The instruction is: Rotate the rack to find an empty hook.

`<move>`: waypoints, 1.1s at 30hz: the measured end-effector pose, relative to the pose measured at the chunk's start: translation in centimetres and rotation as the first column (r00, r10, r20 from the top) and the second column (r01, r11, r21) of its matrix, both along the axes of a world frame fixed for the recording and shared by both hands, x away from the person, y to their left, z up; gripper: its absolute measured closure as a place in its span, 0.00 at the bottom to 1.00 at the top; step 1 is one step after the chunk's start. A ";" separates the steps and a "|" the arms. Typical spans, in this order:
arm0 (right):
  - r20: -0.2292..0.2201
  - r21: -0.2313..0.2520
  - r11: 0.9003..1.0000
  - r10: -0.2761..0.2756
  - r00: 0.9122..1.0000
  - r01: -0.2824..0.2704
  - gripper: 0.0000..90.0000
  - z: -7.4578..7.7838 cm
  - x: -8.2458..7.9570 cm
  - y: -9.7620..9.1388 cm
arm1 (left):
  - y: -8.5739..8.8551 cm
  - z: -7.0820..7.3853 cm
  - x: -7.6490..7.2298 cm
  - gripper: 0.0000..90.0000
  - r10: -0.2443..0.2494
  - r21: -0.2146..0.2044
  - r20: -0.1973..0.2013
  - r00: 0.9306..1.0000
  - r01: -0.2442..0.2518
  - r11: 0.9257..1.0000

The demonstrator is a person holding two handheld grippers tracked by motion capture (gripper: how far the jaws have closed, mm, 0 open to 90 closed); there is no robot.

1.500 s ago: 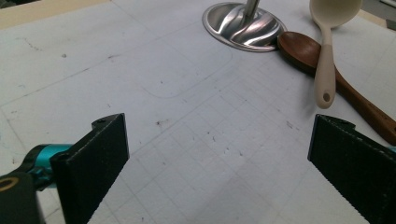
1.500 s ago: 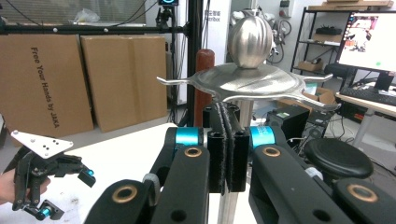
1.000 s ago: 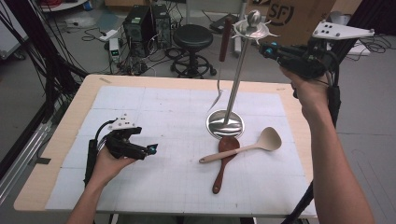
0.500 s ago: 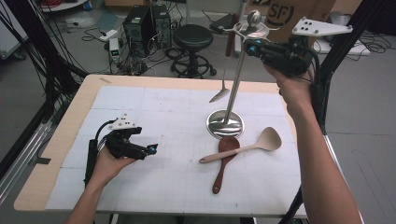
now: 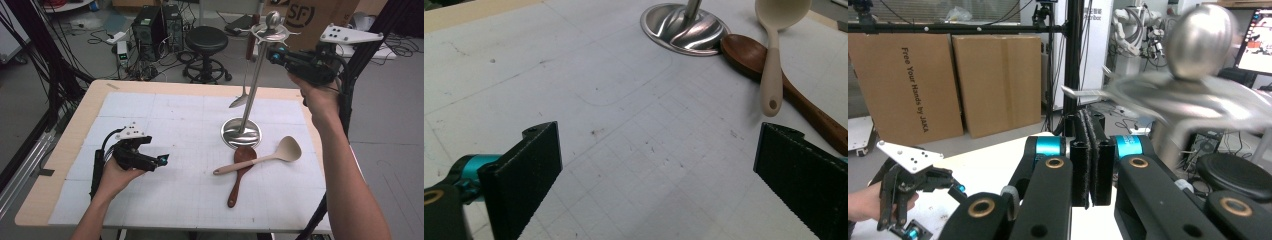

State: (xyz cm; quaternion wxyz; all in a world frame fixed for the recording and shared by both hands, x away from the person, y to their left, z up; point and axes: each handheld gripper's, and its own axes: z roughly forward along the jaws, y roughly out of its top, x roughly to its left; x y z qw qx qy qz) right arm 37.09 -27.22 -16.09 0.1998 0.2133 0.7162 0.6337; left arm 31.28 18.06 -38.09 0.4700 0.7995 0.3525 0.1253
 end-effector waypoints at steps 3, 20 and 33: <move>-0.006 0.003 1.000 -0.010 1.000 0.010 0.99 -0.4 -0.2 -1.3 | 0.0 0.0 0.0 0.06 -0.001 0.007 0.000 1.000 0.001 1.000; 0.004 -0.002 0.997 -0.083 0.997 0.083 0.99 0.7 0.2 -3.6 | 0.0 0.0 0.0 0.06 0.001 0.000 0.001 1.000 -0.001 1.000; 0.030 -0.026 0.998 -0.049 0.998 0.050 0.99 0.9 0.0 -1.4 | 0.0 0.0 0.0 0.06 -0.001 0.002 0.004 1.000 0.001 1.000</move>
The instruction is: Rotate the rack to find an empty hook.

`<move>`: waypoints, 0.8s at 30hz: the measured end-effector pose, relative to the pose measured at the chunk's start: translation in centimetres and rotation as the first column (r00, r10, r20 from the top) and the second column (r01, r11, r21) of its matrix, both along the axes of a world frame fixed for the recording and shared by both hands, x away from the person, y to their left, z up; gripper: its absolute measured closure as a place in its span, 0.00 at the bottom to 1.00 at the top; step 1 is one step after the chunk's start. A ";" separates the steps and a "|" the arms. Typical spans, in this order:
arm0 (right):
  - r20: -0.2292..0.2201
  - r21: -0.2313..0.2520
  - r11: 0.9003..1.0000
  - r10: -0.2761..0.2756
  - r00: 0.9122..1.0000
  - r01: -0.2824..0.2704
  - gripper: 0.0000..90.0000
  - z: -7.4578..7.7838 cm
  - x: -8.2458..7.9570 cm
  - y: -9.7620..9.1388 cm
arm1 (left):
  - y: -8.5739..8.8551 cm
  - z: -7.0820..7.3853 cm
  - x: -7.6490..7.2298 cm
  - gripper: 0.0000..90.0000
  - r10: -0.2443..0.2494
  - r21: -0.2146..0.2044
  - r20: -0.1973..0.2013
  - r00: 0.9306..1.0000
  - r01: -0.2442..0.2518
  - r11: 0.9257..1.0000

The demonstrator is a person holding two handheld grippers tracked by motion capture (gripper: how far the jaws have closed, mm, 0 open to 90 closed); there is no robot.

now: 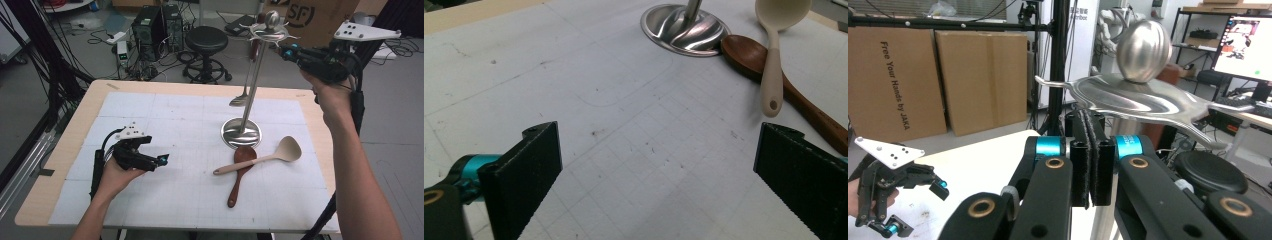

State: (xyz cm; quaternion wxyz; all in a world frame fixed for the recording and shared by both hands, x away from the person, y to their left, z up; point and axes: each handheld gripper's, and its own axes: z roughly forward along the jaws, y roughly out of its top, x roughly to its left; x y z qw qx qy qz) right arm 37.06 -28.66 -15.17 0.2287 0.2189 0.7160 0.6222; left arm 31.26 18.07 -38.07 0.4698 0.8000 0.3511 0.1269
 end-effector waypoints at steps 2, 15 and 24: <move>-0.001 -0.002 1.000 0.005 1.000 -0.005 0.99 0.0 0.0 0.3 | 0.0 0.0 0.0 0.06 0.001 0.001 -0.001 1.000 -0.001 1.000; 0.005 -0.008 0.999 0.032 0.999 -0.032 0.99 0.1 0.4 3.0 | 0.0 0.0 0.0 0.06 0.003 -0.009 0.002 1.000 -0.003 1.000; -0.001 -0.007 0.999 0.042 0.999 -0.042 0.95 -0.1 0.6 3.0 | -0.2 0.0 -0.1 0.06 -0.012 -0.008 0.004 1.000 0.012 1.000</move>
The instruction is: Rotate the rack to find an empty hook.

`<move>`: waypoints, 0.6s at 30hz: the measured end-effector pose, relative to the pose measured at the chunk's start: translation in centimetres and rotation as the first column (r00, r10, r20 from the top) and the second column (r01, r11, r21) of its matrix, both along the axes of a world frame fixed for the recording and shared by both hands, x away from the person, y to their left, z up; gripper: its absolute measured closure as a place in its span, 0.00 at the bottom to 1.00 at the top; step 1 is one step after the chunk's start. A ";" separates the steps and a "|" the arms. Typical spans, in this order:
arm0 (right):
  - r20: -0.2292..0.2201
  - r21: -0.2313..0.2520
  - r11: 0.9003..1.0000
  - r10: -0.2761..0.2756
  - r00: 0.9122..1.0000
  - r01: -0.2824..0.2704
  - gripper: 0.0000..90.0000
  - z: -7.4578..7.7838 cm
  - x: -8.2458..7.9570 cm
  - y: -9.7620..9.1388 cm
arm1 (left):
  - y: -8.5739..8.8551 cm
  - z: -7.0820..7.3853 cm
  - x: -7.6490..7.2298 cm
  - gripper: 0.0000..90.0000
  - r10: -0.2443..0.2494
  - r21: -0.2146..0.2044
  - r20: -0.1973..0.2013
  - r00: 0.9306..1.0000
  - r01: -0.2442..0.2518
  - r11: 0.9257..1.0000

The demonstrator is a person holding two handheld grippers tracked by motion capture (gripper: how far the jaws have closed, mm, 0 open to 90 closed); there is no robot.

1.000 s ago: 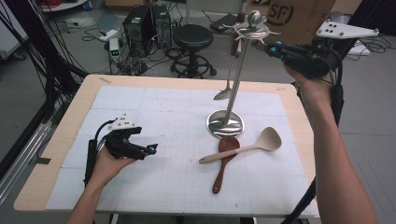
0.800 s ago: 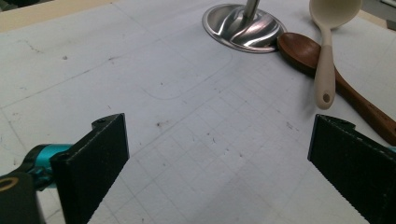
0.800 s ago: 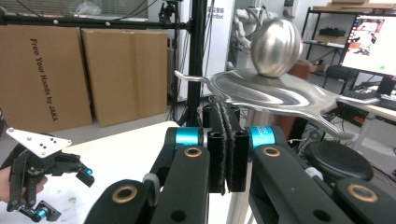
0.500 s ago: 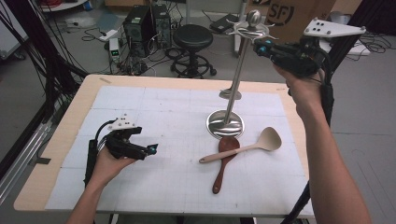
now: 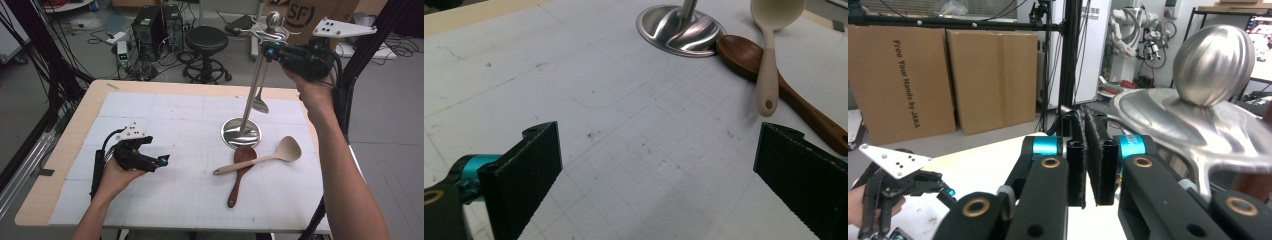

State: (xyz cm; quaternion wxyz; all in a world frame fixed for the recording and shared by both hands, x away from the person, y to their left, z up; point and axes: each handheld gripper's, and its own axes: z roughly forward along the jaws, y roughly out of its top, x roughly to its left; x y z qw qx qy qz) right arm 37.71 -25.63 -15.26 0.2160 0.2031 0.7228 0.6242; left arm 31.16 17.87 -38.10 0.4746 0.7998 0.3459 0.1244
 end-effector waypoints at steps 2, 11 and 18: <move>-0.001 -0.005 1.000 0.010 1.000 -0.010 0.93 -0.2 -0.2 -0.1 | 0.0 0.0 0.0 0.06 0.002 -0.001 -0.001 1.000 -0.002 1.000; -0.032 -0.022 0.997 0.068 0.997 -0.068 0.83 -2.5 -1.5 -0.4 | 0.3 0.0 -0.2 0.06 0.002 -0.008 0.003 1.000 -0.002 1.000; -0.058 -0.039 0.993 0.110 0.992 -0.112 0.82 -5.0 -2.5 -0.3 | 0.2 0.0 -0.2 0.06 0.004 -0.008 0.001 1.000 -0.004 1.000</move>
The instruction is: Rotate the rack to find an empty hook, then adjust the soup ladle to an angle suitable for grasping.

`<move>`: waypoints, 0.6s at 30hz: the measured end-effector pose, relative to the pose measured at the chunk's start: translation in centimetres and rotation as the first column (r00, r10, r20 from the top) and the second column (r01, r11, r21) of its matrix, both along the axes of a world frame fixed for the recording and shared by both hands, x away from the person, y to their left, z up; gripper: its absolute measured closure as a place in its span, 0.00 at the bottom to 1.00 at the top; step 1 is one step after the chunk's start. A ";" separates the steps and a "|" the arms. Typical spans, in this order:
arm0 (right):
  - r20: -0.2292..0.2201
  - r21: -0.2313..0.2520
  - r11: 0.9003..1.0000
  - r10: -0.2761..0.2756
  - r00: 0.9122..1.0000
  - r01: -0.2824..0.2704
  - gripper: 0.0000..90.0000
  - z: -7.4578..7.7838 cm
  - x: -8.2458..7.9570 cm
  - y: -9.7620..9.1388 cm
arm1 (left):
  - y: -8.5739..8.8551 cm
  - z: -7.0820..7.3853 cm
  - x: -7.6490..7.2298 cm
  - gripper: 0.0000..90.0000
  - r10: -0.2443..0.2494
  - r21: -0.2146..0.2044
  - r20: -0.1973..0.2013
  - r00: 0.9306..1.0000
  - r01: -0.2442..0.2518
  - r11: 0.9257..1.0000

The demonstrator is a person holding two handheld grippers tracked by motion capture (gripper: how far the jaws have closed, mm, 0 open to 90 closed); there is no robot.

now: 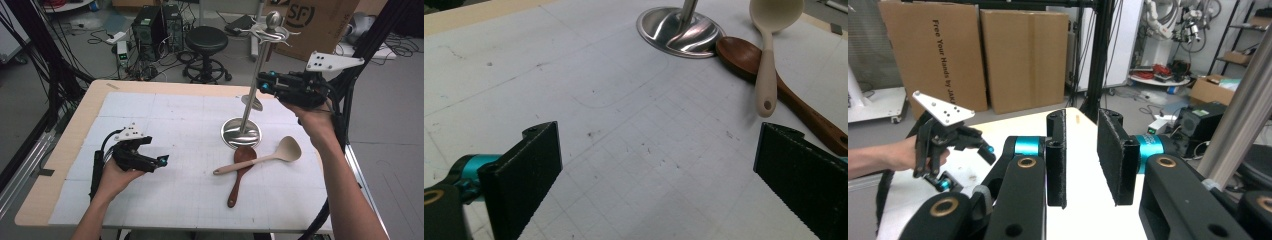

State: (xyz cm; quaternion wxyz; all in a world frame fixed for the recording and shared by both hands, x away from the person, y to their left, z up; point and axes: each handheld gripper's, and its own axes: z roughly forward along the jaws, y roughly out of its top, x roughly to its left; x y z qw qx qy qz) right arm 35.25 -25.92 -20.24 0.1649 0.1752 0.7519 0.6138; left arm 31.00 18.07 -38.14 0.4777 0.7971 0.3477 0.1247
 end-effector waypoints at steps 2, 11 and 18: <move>-0.016 -0.001 1.000 0.005 1.000 -0.005 0.82 -0.8 -0.1 0.0 | 0.0 0.0 0.0 0.06 0.001 -0.001 0.000 1.000 -0.001 1.000; -0.083 -0.002 1.000 0.012 0.996 -0.013 0.79 -4.6 -0.5 -0.2 | 0.0 0.0 0.0 0.06 -0.003 -0.002 -0.001 1.000 0.003 1.000; -0.122 -0.013 1.000 0.016 0.992 -0.017 0.77 -6.7 -0.6 0.0 | 0.2 0.0 -0.1 0.06 0.001 -0.008 0.003 1.000 -0.001 1.000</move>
